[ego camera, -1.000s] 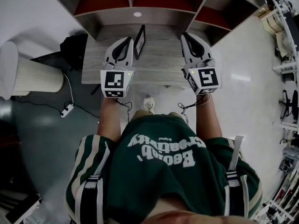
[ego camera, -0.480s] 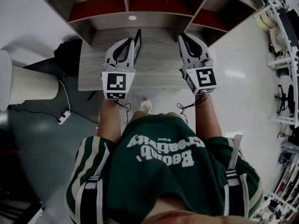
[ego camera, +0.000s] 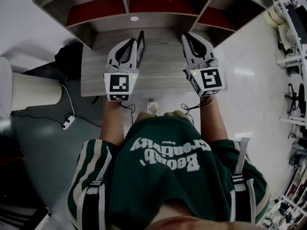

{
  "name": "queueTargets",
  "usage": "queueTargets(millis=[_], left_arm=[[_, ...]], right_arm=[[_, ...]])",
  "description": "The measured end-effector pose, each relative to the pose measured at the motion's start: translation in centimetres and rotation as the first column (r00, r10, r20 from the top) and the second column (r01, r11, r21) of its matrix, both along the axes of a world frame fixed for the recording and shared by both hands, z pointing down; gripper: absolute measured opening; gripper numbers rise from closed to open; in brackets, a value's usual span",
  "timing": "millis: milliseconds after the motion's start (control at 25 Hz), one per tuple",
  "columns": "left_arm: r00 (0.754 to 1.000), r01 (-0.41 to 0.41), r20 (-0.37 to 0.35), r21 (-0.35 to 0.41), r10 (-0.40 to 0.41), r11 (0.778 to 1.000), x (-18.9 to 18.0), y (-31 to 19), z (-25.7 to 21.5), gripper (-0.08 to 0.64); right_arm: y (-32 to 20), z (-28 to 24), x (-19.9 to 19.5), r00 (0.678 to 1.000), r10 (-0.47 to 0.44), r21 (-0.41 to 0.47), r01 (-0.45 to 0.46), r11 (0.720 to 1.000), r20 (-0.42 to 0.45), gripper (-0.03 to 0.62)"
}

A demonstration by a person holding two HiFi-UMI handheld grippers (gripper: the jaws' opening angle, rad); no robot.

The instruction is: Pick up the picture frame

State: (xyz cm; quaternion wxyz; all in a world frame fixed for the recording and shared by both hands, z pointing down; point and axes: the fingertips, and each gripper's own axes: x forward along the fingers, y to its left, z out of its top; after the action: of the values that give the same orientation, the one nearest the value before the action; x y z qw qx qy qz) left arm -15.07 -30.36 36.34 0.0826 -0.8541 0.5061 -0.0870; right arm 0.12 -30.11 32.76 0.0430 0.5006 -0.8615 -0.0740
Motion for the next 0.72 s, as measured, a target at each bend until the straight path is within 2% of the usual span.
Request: queueTargets(millis=[240,520,720], left_arm=[[1.000,-0.002,-0.011,0.040,0.003,0.999,-0.2,-0.8,-0.1,0.017],[1.000,0.026,-0.014,-0.004,-0.026,1.000,-0.8,-2.1,2.5,0.017],[0.998,0.059,0.011,-0.041,-0.058,0.997,-1.2,-2.3,4.9,0.018]], right_arm=[[-0.9,0.9,0.3,0.999,0.022,-0.024,-0.021,1.000,0.024,0.037],[-1.6,3.1,0.9,0.999,0.048,-0.104,-0.047,0.993,0.005,0.037],[-2.3,3.7,1.3,0.999,0.027,-0.089,-0.023,0.996,0.036,0.037]])
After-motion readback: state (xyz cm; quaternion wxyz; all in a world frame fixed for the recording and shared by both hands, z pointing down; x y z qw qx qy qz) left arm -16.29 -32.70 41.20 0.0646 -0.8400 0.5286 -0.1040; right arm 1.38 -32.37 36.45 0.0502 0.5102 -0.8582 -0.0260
